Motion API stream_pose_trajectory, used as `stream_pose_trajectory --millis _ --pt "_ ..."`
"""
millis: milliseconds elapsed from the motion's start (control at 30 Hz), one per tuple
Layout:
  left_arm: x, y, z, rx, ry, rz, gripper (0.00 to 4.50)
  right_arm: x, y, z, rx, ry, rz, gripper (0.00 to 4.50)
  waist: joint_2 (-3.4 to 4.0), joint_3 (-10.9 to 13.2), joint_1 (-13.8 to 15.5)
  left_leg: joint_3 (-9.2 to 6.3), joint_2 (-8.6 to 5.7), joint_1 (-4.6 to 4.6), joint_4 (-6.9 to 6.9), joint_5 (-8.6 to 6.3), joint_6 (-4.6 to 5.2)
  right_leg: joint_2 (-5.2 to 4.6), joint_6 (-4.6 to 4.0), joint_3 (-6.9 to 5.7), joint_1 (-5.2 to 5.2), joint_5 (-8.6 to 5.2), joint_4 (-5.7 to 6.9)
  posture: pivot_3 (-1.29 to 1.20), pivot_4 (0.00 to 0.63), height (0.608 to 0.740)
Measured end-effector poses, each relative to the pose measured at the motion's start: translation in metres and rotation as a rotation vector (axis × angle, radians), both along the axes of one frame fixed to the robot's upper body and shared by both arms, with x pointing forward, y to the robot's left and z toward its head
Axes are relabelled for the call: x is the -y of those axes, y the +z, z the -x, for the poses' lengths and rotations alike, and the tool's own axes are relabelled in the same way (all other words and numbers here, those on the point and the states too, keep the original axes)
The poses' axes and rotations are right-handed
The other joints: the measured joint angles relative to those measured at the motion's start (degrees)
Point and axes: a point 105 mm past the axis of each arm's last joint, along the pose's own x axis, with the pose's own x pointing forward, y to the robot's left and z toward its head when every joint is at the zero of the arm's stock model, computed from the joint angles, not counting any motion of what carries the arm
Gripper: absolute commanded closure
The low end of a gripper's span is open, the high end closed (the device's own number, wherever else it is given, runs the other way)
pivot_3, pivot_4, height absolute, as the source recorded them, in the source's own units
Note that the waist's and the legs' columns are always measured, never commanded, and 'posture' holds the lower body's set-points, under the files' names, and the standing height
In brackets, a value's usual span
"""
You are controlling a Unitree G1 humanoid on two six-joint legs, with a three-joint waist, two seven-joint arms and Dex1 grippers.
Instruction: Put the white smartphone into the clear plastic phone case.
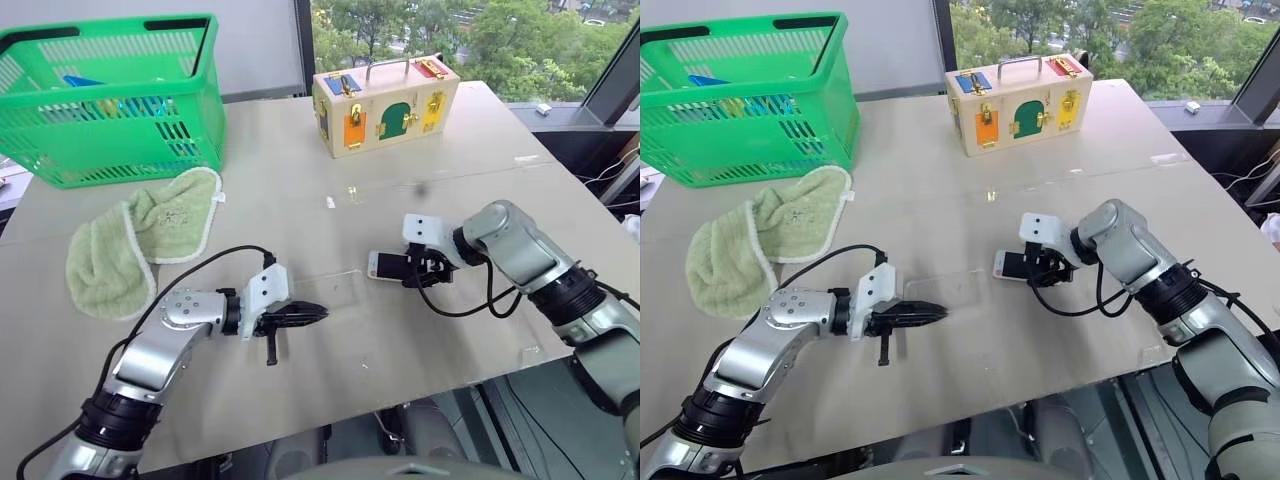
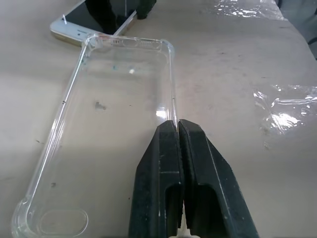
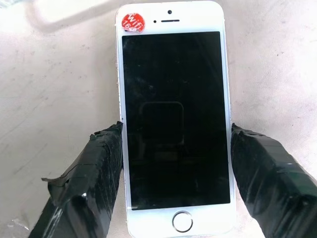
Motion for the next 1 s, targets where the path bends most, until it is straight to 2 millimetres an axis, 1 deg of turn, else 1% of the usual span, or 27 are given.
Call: stream_pose_trajectory --millis 133,233,267,333,433,467,533,567,633,700,733,767,900,933,967,1000 --pt "0.004 0.006 -0.004 0.018 -0.016 0.005 4.50 0.007 0.005 0.006 0.024 -0.034 -0.048 1.63 0.12 0.08 0.40 0.02 -0.05 -0.14 0.00 0.00 0.00 -0.05 0.00 0.01 -0.04 0.00 0.00 0.00 0.150 0.740" --pt "0.012 0.007 -0.006 0.017 -0.047 0.021 4.50 0.021 0.015 0.017 -0.011 -0.114 -0.131 1.72 0.47 0.31 1.23 0.04 -0.23 -0.42 0.00 0.00 0.00 -0.09 0.02 0.02 -0.24 0.00 -0.06 0.00 0.150 0.740" --pt "0.016 0.006 -0.008 0.010 -0.058 0.030 4.50 0.029 0.025 0.024 -0.020 -0.143 -0.163 1.73 0.57 0.37 1.55 0.03 -0.26 -0.62 0.00 0.00 0.00 -0.09 0.02 0.01 -0.44 0.00 -0.08 0.00 0.150 0.740" --pt "0.022 0.004 -0.010 -0.001 -0.071 0.035 4.50 0.035 0.040 0.030 0.001 -0.156 -0.185 1.73 0.60 0.39 1.55 0.01 -0.29 -0.93 0.02 0.00 0.00 -0.07 0.03 -0.04 -0.69 0.02 -0.08 0.00 0.150 0.740" --pt "0.038 0.006 -0.019 -0.010 -0.096 0.043 4.50 0.046 0.059 0.043 0.041 -0.176 -0.199 1.73 0.55 0.41 1.69 0.03 -0.31 -0.98 0.05 0.00 0.01 -0.05 0.05 -0.23 -0.65 0.00 -0.12 0.00 0.150 0.740" --pt "0.044 0.007 -0.021 -0.012 -0.112 0.038 4.50 0.049 0.060 0.048 0.046 -0.187 -0.196 1.73 0.55 0.42 1.60 0.03 -0.30 -0.97 0.05 0.00 0.01 -0.04 0.05 -0.24 -0.65 -0.01 -0.12 0.00 0.150 0.740" --pt "0.051 0.007 -0.022 -0.008 -0.135 0.022 4.50 0.053 0.054 0.053 0.026 -0.203 -0.187 1.73 0.54 0.42 1.51 0.03 -0.30 -0.96 0.05 0.00 0.01 -0.03 0.05 -0.23 -0.64 -0.01 -0.11 0.00 0.150 0.740" --pt "0.057 0.006 -0.024 -0.006 -0.151 0.010 4.50 0.055 0.050 0.056 0.011 -0.222 -0.188 1.73 0.55 0.42 1.53 0.02 -0.30 -0.95 0.05 0.00 0.01 -0.03 0.05 -0.22 -0.64 -0.01 -0.11 0.00 0.150 0.740" --pt "0.067 0.002 -0.026 -0.012 -0.175 -0.006 4.50 0.055 0.050 0.057 0.016 -0.231 -0.185 1.73 0.55 0.43 1.32 0.00 -0.30 -0.91 0.10 0.01 0.01 -0.01 0.05 -0.11 -0.65 0.00 -0.07 0.00 0.150 0.740" --pt "0.076 -0.002 -0.029 -0.022 -0.194 -0.023 3.91 0.054 0.053 0.058 0.038 -0.227 -0.182 1.73 0.54 0.44 1.29 -0.01 -0.29 -0.94 0.19 0.01 0.01 0.06 0.05 -0.11 -0.64 0.00 -0.05 0.00 0.150 0.740" --pt "0.079 -0.002 -0.031 -0.028 -0.195 -0.029 3.54 0.051 0.055 0.058 0.051 -0.216 -0.185 1.73 0.54 0.44 1.31 -0.02 -0.29 -0.94 0.20 0.01 0.01 0.07 0.04 -0.11 -0.64 0.00 -0.04 0.00 0.150 0.740" --pt "0.081 -0.001 -0.032 -0.031 -0.191 -0.026 3.26 0.048 0.057 0.058 0.061 -0.205 -0.183 1.73 0.54 0.44 1.30 -0.03 -0.29 -0.94 0.20 0.01 0.01 0.07 0.05 -0.10 -0.64 0.00 -0.03 0.00 0.150 0.740" --pt "0.082 0.006 -0.034 -0.035 -0.179 0.008 1.50 0.036 0.061 0.055 0.091 -0.146 -0.168 1.73 0.54 0.44 1.14 -0.08 -0.27 -0.95 0.20 0.01 0.01 0.07 0.05 -0.08 -0.64 0.00 -0.04 0.00 0.150 0.740" --pt "0.076 0.010 -0.032 -0.036 -0.162 0.041 1.16 0.031 0.062 0.054 0.096 -0.125 -0.163 1.73 0.53 0.45 0.90 -0.09 -0.24 -0.95 0.20 0.00 0.01 0.08 0.05 -0.02 -0.66 0.00 -0.05 0.00 0.150 0.740" --pt "0.065 0.015 -0.029 -0.043 -0.144 0.074 0.92 0.024 0.061 0.054 0.100 -0.096 -0.164 1.73 0.52 0.46 0.55 -0.13 -0.20 -0.95 0.19 0.01 0.01 0.10 0.05 0.01 -0.67 -0.01 -0.05 0.00 0.150 0.740" --pt "0.052 0.019 -0.027 -0.046 -0.122 0.096 0.92 0.019 0.059 0.053 0.095 -0.074 -0.160 1.73 0.53 0.48 0.17 -0.18 -0.19 -0.95 0.19 0.01 0.01 0.11 0.05 0.00 -0.67 -0.01 -0.05 0.00 0.150 0.740"
